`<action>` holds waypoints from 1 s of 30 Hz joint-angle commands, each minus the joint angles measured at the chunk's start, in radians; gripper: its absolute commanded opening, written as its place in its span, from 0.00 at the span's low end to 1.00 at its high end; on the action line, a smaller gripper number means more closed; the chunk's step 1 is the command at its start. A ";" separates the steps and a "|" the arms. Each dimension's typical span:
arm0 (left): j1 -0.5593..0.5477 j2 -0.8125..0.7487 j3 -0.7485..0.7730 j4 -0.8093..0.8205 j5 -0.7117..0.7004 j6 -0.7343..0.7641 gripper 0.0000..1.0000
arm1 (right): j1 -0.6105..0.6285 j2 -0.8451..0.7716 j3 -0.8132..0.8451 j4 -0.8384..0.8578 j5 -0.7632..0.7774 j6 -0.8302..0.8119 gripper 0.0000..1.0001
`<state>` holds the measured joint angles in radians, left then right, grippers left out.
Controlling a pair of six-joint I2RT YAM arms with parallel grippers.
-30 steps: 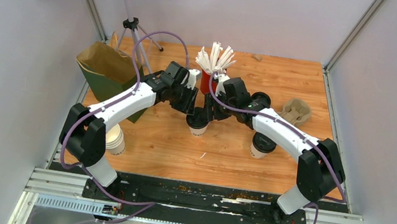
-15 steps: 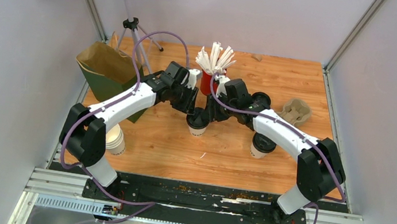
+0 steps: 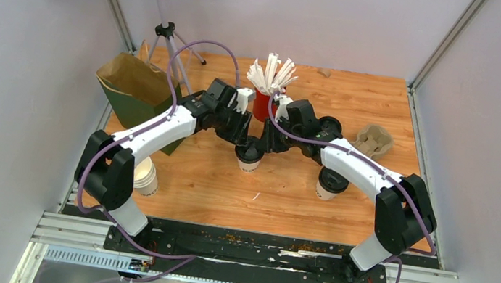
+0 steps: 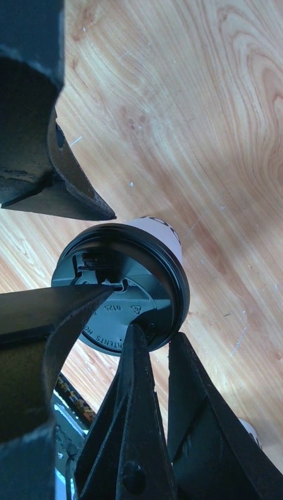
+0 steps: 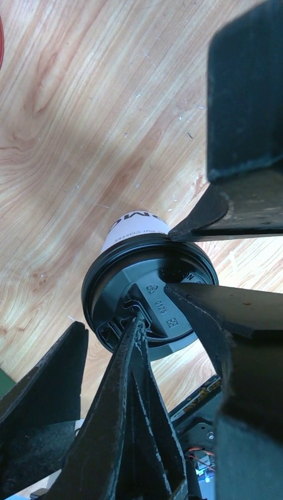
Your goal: Pack the takeout coffee
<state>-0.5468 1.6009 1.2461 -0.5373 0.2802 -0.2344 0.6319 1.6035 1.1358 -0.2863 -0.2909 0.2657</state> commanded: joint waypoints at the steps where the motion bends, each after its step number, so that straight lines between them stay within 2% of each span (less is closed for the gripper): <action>1: 0.029 -0.022 -0.007 0.034 0.065 0.059 0.53 | -0.005 0.018 -0.017 -0.015 0.009 -0.007 0.31; 5: 0.066 -0.007 -0.015 0.043 0.176 0.098 0.60 | -0.010 0.020 -0.016 -0.016 0.004 -0.011 0.31; 8: 0.093 0.015 -0.014 0.037 0.273 0.141 0.61 | -0.012 0.018 -0.018 -0.016 0.000 -0.014 0.30; 16: 0.100 0.032 -0.060 0.105 0.362 0.175 0.61 | -0.012 0.008 -0.024 -0.014 -0.010 -0.020 0.31; 21: 0.100 0.029 -0.099 0.171 0.410 0.171 0.57 | -0.015 0.000 -0.032 -0.010 -0.019 -0.025 0.30; 30: 0.099 0.000 -0.178 0.248 0.460 0.052 0.43 | -0.028 -0.017 -0.046 -0.011 -0.048 -0.031 0.30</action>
<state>-0.4347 1.6321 1.1164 -0.3435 0.6880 -0.1261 0.6083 1.5997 1.1183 -0.2718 -0.3298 0.2607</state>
